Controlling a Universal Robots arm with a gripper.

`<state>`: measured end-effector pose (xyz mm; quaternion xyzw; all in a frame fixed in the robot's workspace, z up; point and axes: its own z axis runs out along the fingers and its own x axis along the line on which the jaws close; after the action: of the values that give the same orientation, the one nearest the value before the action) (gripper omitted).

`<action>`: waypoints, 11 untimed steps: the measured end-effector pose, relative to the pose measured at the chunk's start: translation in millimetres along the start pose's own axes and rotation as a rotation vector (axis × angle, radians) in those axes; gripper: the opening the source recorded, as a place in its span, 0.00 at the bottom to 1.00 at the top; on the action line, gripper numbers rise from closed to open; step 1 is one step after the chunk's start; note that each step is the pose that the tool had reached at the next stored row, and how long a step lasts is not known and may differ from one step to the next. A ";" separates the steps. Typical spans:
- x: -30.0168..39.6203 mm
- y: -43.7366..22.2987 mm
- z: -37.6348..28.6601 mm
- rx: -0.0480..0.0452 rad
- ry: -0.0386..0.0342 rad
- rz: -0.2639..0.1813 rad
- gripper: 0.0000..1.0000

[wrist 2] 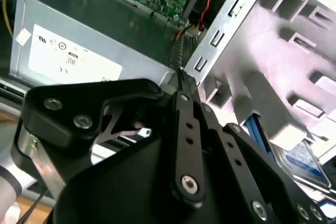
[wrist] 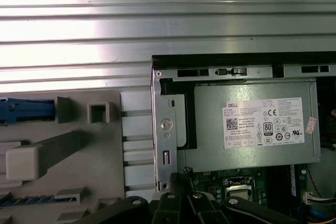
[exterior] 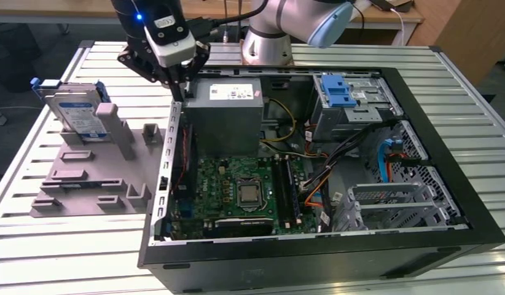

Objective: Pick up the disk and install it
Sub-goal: 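Reach for the disk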

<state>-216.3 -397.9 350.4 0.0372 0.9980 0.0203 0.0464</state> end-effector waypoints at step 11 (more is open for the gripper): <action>0.0 0.0 -0.1 0.0005 0.0002 0.000 0.11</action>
<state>-216.3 -397.9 350.5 0.0373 0.9980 0.0200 0.0463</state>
